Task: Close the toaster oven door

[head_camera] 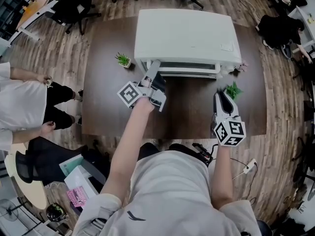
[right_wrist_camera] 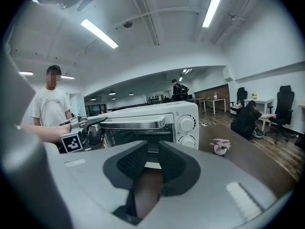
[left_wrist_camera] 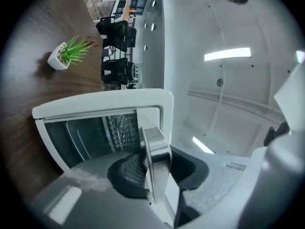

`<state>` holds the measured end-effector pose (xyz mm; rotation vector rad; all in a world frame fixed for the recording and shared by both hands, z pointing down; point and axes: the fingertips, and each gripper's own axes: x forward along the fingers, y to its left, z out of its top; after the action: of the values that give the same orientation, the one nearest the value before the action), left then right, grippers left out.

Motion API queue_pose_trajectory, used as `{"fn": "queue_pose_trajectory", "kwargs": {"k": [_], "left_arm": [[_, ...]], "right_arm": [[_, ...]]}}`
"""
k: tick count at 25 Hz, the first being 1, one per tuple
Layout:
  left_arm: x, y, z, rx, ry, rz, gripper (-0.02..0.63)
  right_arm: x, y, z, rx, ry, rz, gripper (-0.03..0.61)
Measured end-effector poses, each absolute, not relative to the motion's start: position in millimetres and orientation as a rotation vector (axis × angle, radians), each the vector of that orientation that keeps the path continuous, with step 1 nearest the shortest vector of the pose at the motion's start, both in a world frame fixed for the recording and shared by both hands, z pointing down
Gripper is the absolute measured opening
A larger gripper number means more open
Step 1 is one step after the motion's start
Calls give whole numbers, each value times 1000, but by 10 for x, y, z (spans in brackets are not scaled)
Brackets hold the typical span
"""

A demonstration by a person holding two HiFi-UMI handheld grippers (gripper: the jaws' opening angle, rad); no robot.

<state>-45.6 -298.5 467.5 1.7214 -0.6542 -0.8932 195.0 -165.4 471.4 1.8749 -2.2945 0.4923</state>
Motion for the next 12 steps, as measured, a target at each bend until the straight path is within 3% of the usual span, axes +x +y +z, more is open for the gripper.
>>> {"fn": "queue_pose_trajectory", "kwargs": {"k": [12], "left_arm": [[-468,-2826,4637,1786,-623,-871,112]], "right_arm": [[1864,-1650,4764,1853,-2304,491,71]]}}
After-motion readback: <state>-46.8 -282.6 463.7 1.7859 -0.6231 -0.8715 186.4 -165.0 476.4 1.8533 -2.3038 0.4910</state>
